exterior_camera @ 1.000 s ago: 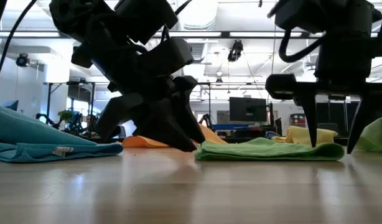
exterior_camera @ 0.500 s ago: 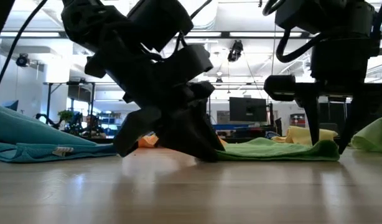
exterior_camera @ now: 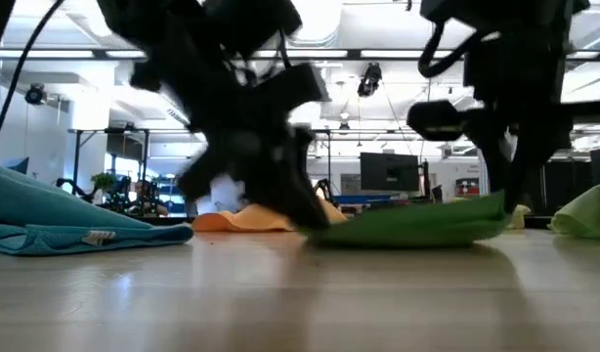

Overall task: Fold microfiber towels
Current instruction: Fold the green microfiber towel, then put the green towel into the transparent bin

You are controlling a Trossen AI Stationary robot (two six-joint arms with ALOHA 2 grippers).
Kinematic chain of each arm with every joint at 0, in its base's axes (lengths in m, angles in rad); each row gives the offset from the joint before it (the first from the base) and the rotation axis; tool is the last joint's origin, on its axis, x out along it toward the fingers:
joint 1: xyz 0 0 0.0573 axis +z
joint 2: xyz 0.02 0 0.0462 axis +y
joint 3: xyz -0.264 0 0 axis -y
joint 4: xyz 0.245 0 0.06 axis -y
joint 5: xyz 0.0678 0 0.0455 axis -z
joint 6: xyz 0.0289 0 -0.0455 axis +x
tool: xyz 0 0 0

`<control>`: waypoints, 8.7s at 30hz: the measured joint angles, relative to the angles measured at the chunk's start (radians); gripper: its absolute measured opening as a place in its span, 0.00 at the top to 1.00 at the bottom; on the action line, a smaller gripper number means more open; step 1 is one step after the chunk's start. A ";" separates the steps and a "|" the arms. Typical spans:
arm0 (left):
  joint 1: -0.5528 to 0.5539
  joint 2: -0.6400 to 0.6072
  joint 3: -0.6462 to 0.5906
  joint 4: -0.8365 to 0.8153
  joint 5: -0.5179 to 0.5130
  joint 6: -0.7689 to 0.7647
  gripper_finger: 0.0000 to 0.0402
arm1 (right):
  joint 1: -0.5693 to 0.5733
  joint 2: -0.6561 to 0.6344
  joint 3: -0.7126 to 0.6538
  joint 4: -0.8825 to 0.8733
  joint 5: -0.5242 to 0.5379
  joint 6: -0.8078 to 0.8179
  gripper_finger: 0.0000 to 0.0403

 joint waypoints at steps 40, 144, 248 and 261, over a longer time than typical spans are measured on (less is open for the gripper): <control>0.346 -0.067 0.026 -0.119 0.059 0.050 1.00 | -0.481 0.076 0.068 0.004 0.266 -0.218 0.98; 0.130 -0.117 -0.242 0.086 -0.089 -0.535 0.62 | -0.060 0.385 0.275 0.284 0.024 0.799 0.70; -0.247 -0.859 -0.571 -0.409 -0.401 -0.792 0.68 | 0.140 0.323 0.705 -0.421 -0.155 2.316 0.97; -0.310 -0.781 -0.571 -0.377 -0.373 -0.739 0.69 | 0.363 0.377 0.961 -0.775 -0.149 2.698 0.97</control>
